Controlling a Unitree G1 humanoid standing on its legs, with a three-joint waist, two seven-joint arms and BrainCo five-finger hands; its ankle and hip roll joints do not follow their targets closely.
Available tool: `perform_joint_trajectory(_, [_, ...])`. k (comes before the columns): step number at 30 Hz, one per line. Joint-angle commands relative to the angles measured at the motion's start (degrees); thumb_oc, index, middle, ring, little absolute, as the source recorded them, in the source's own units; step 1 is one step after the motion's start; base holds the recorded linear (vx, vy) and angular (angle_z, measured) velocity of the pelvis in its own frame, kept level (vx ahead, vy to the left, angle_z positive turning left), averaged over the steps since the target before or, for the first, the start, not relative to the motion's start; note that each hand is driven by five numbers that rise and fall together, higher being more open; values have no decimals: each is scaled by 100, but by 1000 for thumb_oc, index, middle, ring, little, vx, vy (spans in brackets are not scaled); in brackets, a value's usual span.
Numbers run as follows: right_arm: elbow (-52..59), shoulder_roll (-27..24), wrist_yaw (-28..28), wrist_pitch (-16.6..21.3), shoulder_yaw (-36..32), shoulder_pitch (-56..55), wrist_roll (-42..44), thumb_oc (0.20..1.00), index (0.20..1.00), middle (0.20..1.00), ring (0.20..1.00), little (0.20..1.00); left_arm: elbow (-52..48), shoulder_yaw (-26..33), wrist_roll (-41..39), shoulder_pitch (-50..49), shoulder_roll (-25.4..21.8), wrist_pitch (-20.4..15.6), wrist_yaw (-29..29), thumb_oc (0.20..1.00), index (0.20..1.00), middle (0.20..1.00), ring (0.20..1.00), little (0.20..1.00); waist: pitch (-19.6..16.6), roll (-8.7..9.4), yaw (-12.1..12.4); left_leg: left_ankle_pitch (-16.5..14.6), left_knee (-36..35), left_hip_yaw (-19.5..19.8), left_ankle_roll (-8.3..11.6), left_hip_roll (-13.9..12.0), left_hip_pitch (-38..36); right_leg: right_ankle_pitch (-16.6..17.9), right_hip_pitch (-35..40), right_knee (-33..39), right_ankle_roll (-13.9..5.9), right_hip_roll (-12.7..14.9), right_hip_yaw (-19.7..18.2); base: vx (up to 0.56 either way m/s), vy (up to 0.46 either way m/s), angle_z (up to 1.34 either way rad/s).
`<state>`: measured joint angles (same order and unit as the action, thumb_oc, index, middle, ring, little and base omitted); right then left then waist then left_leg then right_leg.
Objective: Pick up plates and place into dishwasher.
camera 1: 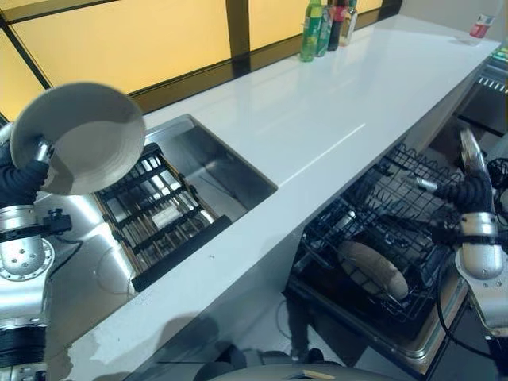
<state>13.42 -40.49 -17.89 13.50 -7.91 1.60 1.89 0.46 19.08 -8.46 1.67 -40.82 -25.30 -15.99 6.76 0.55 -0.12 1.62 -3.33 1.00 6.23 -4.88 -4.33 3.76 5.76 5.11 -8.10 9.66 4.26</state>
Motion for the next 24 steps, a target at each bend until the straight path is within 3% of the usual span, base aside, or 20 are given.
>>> perform_joint_trajectory(1, [441,-130,134,522,298,885,75,1000,1000,1000,1000,1000,-408,-394,-569,656,80,-312,478,200,200,200,200,200,-411,-13,271,-223,266,98,-89,-48,312,-891,-258,-1123,-20,53,139,-44,-64,6])
perform_joint_trajectory(17, [703,519,1640,28,1989,2369,941,1000,1000,1000,1000,1000,-1012,-2097,-1492,1488,878,-52,1513,200,200,200,200,200,-611,61,474,-126,217,261,-49,-92,318,-904,-117,-1051,94,-93,298,-24,-22,7])
perform_joint_trajectory(24, [452,851,1754,-262,2532,2638,1168,1000,1000,1000,1000,1000,-1077,-2475,-1630,1712,999,-12,1723,200,200,200,200,200,-631,45,515,-100,214,261,-55,-83,323,-917,-84,-1061,111,-87,357,-1,1,2])
